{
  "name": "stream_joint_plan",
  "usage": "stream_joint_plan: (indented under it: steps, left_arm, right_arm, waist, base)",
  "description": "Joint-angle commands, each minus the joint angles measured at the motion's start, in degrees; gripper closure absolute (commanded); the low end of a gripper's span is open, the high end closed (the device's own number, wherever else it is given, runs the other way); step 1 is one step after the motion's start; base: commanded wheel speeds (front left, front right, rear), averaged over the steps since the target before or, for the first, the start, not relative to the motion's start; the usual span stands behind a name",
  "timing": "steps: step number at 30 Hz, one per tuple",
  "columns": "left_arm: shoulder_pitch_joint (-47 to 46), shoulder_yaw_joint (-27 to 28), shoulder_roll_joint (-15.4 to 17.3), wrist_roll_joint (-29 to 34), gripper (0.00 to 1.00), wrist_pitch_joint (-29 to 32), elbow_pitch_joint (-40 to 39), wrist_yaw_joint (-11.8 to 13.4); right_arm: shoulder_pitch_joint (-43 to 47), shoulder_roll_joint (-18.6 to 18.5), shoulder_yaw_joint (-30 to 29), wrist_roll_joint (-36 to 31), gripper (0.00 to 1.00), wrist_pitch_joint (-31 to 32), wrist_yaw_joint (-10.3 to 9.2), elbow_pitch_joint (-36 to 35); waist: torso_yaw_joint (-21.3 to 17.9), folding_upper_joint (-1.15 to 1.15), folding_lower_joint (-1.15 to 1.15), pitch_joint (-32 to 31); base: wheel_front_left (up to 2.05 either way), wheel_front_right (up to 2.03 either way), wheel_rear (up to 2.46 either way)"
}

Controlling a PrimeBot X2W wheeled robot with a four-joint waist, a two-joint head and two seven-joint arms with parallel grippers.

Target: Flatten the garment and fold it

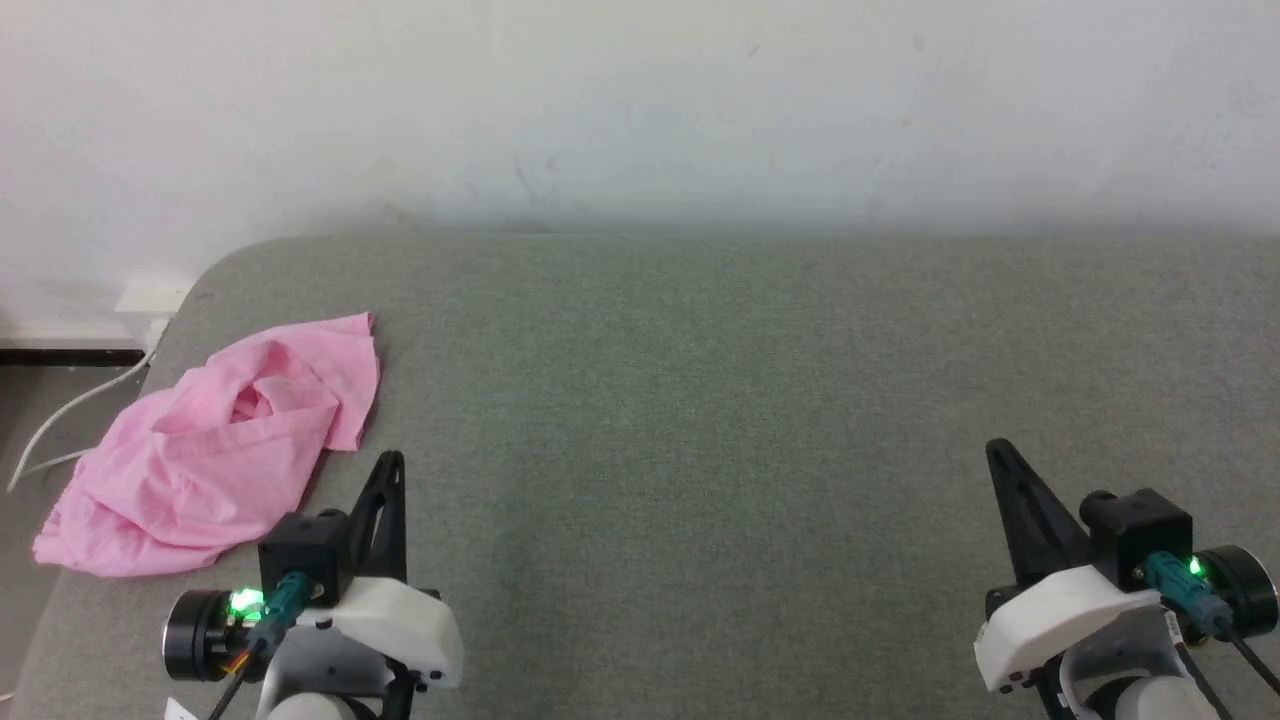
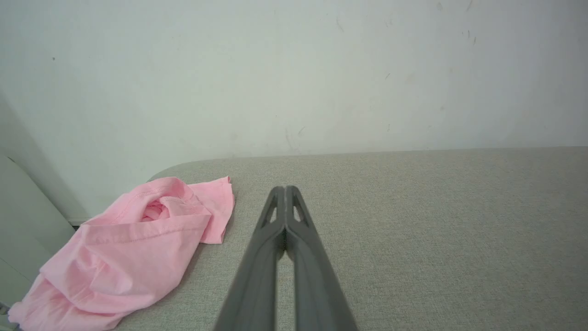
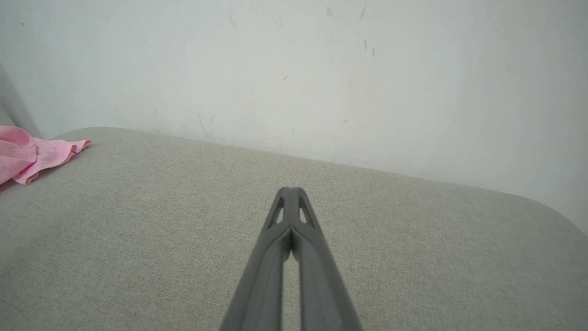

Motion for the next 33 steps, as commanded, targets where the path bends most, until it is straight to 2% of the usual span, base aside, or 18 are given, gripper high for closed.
stream_joint_plan:
  steps: [1,11,12,23,33]
  left_arm:
    - [0.35,0.21,-0.08,0.37,1.00,0.02,-0.25,0.37]
    - [0.35,0.21,-0.08,0.37,1.00,0.02,-0.25,0.37]
    - [0.00,0.00,0.00,0.00,0.00,0.00,0.00,0.00]
    - [-0.37,-0.79,0.01,-0.64,0.00,-0.75,0.76,0.54]
    - [-0.84,-1.41,0.10,-1.69,0.00,-1.99,1.86,1.54]
  right_arm:
    - [-0.84,0.21,0.01,-0.42,1.00,0.03,-0.11,0.08]
    - [-0.84,0.21,0.01,-0.42,1.00,0.03,-0.11,0.08]
    - [0.00,0.00,0.00,0.00,0.00,0.00,0.00,0.00]
    - [-0.09,-0.03,-0.14,0.37,0.00,-0.47,0.00,0.21]
    - [-0.32,-0.01,-0.31,0.59,0.00,-1.14,-0.01,0.50]
  waist:
    - [0.00,0.00,0.00,0.00]
    - [0.00,0.00,0.00,0.00]
    - [0.00,0.00,0.00,0.00]
    - [0.39,0.00,0.00,0.03]
    - [2.83,0.00,0.00,0.11]
  base:
    - [0.00,0.00,0.00]
    - [0.00,0.00,0.00]
    - [0.00,0.00,0.00]
    - [0.00,0.00,0.00]
    - [0.00,0.00,0.00]
